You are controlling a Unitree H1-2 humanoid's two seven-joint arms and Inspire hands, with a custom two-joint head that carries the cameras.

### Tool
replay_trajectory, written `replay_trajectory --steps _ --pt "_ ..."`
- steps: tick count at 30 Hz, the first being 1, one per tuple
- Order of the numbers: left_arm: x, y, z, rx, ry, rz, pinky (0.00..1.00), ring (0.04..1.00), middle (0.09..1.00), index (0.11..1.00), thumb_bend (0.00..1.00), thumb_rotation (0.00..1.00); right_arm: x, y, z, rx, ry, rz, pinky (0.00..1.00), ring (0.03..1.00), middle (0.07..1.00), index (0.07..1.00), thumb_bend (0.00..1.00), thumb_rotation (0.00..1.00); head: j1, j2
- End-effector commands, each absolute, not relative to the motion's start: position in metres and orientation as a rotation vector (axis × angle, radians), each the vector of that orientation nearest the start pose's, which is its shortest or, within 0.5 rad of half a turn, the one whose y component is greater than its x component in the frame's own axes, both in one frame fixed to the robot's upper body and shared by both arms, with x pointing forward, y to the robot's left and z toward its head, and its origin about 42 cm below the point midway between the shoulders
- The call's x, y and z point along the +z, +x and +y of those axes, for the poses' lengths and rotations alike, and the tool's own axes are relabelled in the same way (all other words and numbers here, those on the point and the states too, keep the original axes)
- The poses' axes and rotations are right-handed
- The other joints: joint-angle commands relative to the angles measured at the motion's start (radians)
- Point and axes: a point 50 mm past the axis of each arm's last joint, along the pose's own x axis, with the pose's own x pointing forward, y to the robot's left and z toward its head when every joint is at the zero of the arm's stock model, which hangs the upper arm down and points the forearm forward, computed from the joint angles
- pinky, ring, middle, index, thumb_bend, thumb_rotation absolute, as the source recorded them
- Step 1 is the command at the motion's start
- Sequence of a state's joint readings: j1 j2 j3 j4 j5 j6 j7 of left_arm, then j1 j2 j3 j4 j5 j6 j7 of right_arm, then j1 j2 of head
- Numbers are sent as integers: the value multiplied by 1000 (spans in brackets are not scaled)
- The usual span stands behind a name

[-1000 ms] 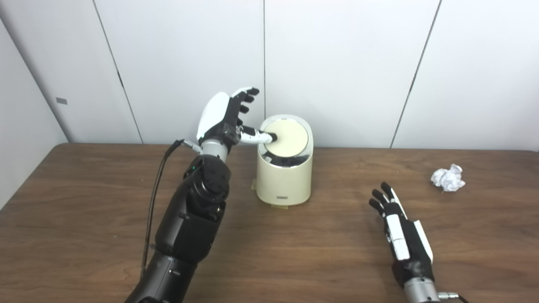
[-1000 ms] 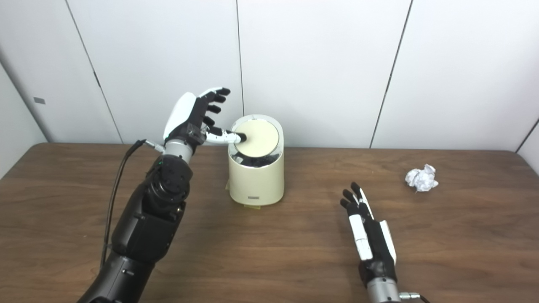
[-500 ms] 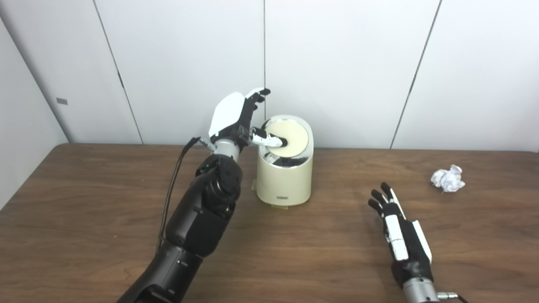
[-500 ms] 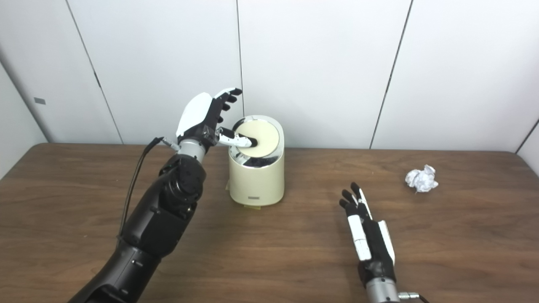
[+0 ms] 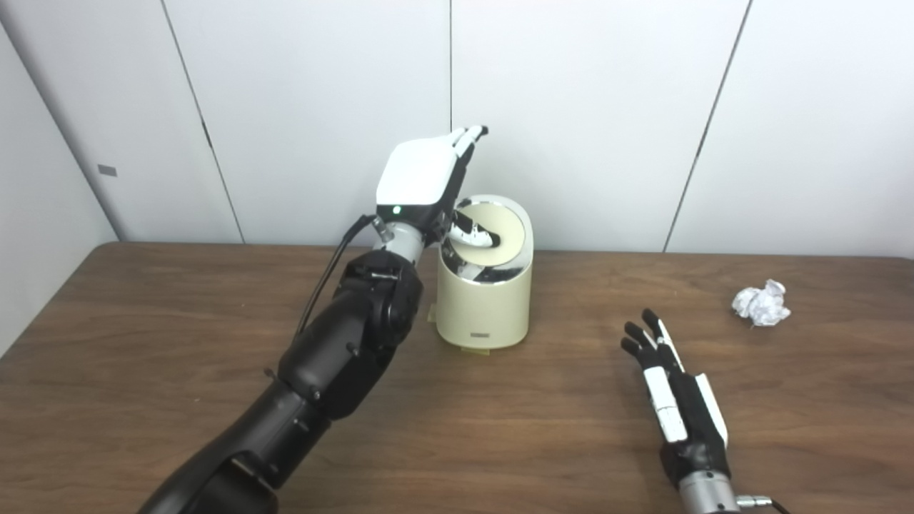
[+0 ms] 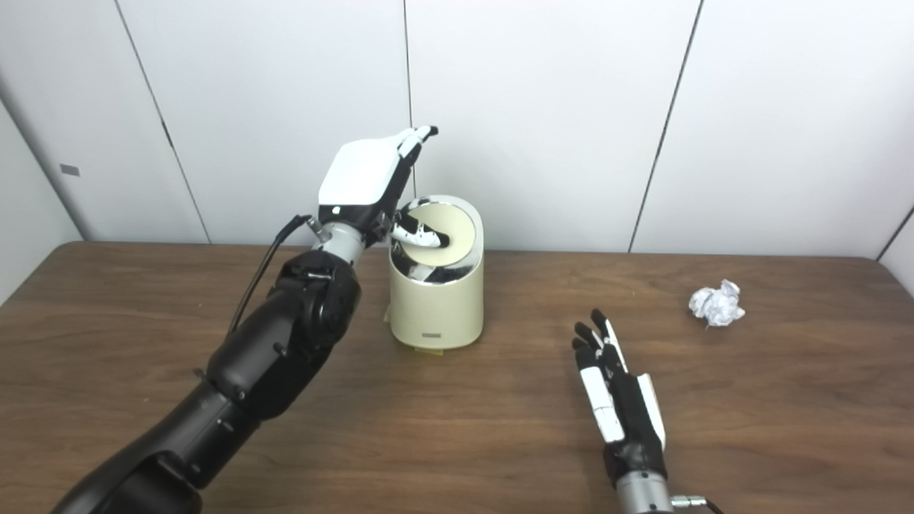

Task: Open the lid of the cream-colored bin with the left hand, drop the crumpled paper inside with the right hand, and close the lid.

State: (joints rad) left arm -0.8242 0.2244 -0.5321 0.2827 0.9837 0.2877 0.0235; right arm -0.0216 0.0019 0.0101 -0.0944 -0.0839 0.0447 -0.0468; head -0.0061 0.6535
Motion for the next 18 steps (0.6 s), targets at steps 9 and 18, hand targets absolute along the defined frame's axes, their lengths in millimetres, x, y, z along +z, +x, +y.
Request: replay_trajectory --steps 9,18 --pt "315 475 106 -56 1513 -508 818 886 902 927 1000 0 146 302 -205 -51 -63 -181 1000 908 923 980 774 913 3 3" --pt "341 462 117 -30 1129 -469 752 847 878 908 905 10 147 301 -205 -51 -59 -176 1000 905 920 973 771 917 0 4"
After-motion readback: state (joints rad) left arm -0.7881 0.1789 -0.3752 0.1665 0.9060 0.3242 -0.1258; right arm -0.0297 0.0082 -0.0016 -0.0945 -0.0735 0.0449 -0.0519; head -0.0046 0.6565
